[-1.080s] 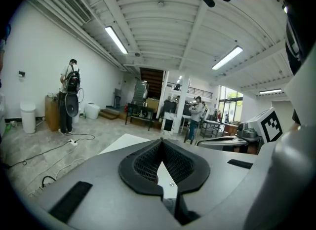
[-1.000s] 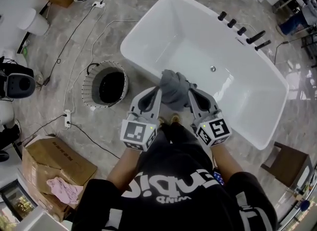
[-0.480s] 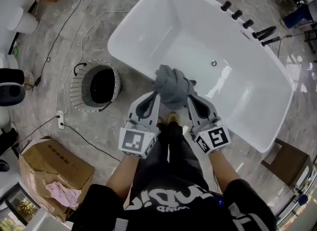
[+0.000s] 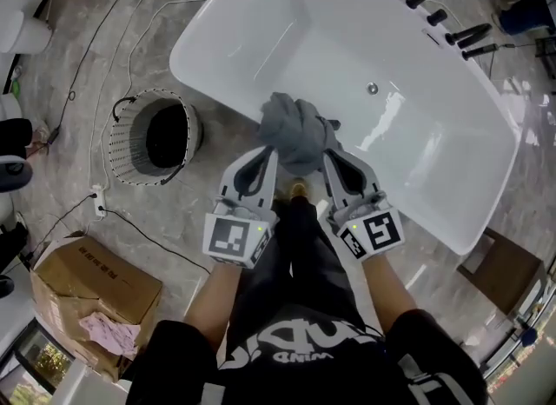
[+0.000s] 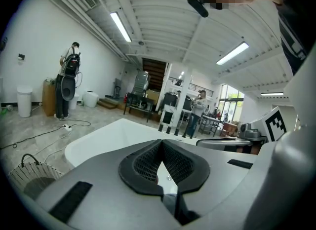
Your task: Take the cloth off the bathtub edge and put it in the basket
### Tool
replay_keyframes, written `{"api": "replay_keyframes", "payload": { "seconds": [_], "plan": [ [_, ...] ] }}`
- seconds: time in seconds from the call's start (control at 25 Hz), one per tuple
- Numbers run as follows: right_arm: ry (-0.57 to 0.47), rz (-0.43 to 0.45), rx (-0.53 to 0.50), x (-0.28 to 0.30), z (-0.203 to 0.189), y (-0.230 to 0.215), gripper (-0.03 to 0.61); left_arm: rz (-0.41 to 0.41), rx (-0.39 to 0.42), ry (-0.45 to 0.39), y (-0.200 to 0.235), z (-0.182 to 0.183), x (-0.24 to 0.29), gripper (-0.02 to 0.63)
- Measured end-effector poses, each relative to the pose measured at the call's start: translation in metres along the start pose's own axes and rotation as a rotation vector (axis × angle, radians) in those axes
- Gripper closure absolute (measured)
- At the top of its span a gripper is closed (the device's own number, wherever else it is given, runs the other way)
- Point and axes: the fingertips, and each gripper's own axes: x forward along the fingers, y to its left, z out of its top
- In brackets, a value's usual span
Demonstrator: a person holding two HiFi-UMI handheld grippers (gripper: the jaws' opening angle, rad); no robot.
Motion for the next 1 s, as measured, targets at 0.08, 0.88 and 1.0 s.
{"api": "replay_keyframes", "payload": {
  "seconds": [0.08,0.88,1.0],
  "plan": [
    [0.007,0.024,-0.01,-0.002,0.0,0.004,0.563,0.001,-0.001,0.003,-0.002,0.0,0.0,0.6],
    [0.23,0.192,-0.084,0.018,-0.066,0.002,0.328,-0.005,-0.038,0.027,-0.013,-0.012,-0.001,0.6],
    [0.307,0.197,-0.12,0.033,-0.099,-0.002,0.328,-0.004,-0.036,0.037,-0.012,-0.017,-0.003,0.6]
  ]
}}
